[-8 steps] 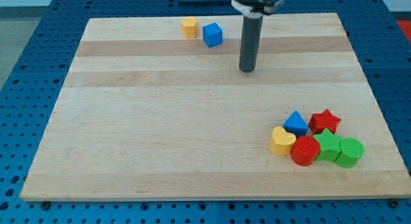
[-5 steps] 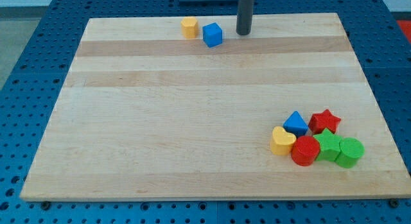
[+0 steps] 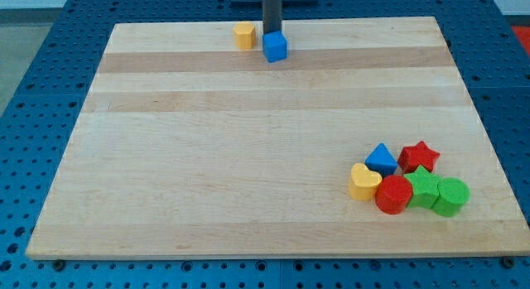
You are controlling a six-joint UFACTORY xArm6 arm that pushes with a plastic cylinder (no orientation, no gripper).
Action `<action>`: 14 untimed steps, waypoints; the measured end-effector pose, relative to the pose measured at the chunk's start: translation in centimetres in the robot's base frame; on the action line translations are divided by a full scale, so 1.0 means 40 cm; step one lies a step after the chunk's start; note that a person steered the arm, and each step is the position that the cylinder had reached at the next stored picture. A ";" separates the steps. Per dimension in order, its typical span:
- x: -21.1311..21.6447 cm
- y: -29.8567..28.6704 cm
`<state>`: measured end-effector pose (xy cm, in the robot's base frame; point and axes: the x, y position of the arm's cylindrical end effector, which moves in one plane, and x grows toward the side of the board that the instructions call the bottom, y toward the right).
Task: Push the blue cube towards the blue triangle
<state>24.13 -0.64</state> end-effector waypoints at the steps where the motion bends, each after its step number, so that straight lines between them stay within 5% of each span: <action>1: 0.046 -0.001; 6: 0.335 -0.024; 14: 0.527 0.349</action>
<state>45.20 13.32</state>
